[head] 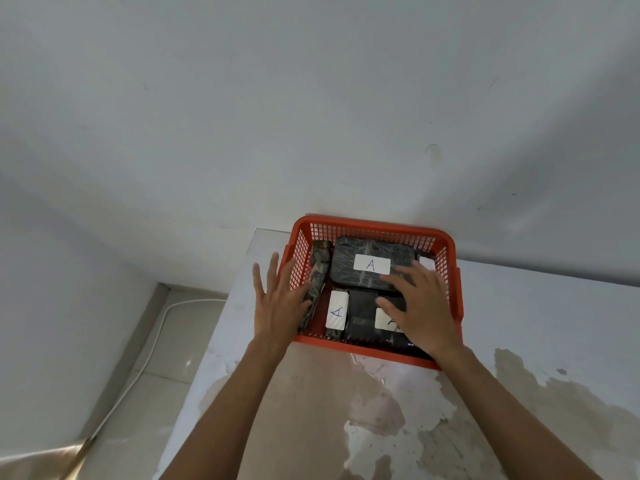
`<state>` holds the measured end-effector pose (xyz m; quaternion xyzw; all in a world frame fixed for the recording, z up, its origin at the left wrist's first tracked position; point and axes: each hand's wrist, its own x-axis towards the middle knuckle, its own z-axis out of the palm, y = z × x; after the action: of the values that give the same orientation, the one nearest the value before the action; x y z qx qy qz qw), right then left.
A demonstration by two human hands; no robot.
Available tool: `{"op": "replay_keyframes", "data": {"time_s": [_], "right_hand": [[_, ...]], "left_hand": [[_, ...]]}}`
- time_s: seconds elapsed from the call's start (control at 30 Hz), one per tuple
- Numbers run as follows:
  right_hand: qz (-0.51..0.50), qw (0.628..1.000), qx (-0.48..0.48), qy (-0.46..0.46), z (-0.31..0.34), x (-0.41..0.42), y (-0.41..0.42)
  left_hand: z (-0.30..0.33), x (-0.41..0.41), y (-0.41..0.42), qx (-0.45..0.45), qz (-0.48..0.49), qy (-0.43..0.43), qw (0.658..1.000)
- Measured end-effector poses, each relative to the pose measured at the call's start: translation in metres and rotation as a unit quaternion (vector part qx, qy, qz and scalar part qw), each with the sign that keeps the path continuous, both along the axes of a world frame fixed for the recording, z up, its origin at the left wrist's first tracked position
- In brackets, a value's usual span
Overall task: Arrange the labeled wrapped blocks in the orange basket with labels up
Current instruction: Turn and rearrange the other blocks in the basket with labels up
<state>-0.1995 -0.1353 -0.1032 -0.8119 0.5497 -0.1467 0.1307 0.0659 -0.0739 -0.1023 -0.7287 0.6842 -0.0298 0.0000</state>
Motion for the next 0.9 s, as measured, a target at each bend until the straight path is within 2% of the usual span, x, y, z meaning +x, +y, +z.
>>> {"op": "replay_keyframes", "data": {"time_s": [0.07,0.2,0.37,0.5,0.7,0.83,0.9], "right_hand": [[0.081,0.995,0.052,-0.019,0.002,0.026,-0.014],[0.188,0.976,0.105,0.023,0.007,0.081,-0.052],[0.264,0.952,0.080,0.136,0.004,0.116,-0.086],[0.283,0.948,0.049,0.140,-0.005,0.126,-0.090],[0.273,0.956,0.060,0.092,-0.012,0.142,-0.094],[0.247,0.966,0.075,0.031,-0.015,0.144,-0.095],[0.235,0.969,0.071,0.013,-0.018,0.143,-0.095]], "left_hand": [[-0.003,0.007,0.001,0.004,0.012,0.023,1.000],[-0.013,0.017,0.000,0.054,0.057,0.127,0.989],[-0.017,0.020,0.000,0.071,0.094,0.208,0.971],[-0.017,0.016,0.001,0.074,0.144,0.256,0.953],[-0.013,0.015,0.000,0.098,0.126,0.157,0.975],[-0.012,0.013,-0.002,0.109,0.134,0.142,0.975],[-0.014,0.011,-0.002,0.097,0.157,0.162,0.969]]}}
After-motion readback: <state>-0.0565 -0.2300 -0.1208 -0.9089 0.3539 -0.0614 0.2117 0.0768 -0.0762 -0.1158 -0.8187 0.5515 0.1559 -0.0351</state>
